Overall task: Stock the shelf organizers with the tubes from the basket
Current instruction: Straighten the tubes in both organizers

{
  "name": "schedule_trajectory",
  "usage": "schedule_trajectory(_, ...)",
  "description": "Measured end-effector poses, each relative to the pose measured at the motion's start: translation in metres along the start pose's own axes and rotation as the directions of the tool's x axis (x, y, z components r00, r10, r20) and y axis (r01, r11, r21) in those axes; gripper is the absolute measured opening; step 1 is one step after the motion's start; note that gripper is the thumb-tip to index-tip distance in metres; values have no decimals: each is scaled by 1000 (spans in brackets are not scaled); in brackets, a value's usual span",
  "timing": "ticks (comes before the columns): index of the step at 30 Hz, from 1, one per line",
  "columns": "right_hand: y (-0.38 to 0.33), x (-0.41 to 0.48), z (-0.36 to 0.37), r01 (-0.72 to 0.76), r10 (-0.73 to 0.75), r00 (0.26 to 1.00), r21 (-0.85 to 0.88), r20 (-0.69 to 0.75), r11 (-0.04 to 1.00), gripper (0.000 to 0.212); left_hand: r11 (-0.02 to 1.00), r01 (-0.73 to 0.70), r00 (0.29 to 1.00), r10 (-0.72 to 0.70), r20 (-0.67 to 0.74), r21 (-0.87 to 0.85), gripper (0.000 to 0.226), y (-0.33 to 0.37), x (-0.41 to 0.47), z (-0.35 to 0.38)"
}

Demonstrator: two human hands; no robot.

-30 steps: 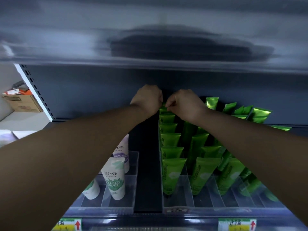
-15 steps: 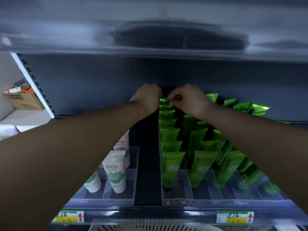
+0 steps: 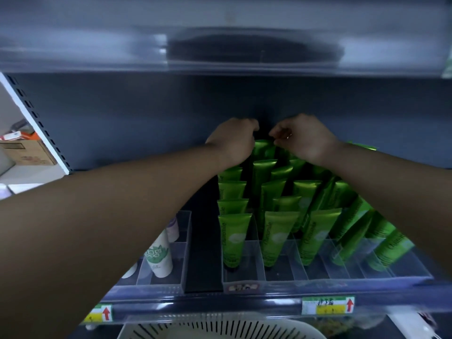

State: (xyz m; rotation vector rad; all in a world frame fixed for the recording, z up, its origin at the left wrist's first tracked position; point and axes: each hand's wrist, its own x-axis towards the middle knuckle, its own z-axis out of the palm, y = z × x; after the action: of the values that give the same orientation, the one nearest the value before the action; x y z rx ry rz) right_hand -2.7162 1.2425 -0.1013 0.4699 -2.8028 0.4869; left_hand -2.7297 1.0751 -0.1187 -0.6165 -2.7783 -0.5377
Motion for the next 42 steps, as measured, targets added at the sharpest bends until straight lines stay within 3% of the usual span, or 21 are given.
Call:
schedule_trajectory(7,9,-1,3,69,-62,995,-97,78,993,24,996,-9,997,2,83,91,29,9,13,10)
schedule_trajectory(15,9,0,10,210,-196,977,-204,83,956,19,982,51,997,-59,41,179,25,16,12,19)
schedule_trajectory(42,4,9,25,111,-111,994,39,1,993,9,989,21,998,-30,57,144,22,8,16,12)
